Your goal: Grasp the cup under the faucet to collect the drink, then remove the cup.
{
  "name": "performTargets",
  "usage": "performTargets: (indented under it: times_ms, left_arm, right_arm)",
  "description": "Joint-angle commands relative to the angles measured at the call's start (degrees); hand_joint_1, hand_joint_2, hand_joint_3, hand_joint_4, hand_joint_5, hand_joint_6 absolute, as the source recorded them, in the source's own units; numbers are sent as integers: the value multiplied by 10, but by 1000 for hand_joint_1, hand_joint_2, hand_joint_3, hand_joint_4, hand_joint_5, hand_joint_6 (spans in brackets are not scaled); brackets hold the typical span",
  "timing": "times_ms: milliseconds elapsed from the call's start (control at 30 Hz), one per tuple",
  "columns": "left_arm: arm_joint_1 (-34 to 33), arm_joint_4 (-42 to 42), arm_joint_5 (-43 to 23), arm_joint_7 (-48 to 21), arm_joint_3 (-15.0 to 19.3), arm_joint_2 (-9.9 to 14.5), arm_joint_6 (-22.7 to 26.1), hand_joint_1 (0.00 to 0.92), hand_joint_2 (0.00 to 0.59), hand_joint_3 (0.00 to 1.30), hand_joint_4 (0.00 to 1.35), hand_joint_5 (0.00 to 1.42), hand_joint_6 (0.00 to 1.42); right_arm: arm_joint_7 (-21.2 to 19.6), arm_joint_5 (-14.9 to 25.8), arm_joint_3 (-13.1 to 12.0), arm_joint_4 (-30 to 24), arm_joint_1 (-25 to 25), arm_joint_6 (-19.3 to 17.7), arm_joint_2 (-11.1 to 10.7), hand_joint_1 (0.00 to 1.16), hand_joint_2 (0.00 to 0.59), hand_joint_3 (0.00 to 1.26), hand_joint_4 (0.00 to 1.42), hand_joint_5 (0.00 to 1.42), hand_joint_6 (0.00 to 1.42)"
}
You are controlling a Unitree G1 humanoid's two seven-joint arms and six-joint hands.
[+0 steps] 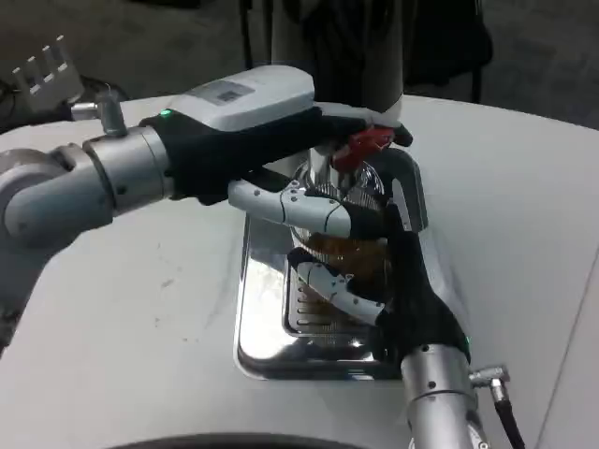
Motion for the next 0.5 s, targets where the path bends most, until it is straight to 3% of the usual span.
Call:
performTargets:
  times_ms: [33, 500]
  left_arm:
    - [7, 9, 8, -22, -2, 21, -6, 0, 122, 219, 171, 258, 372]
    - [7, 11, 3, -26, -1, 35, -9, 0, 125, 223, 171, 266, 372]
  right_arm:
    - [-21, 4, 4, 18, -7, -4, 29, 712, 205, 0, 84, 172, 197]
    - [-58, 16, 1, 64, -23, -11, 40, 707, 209, 0, 77, 173, 193]
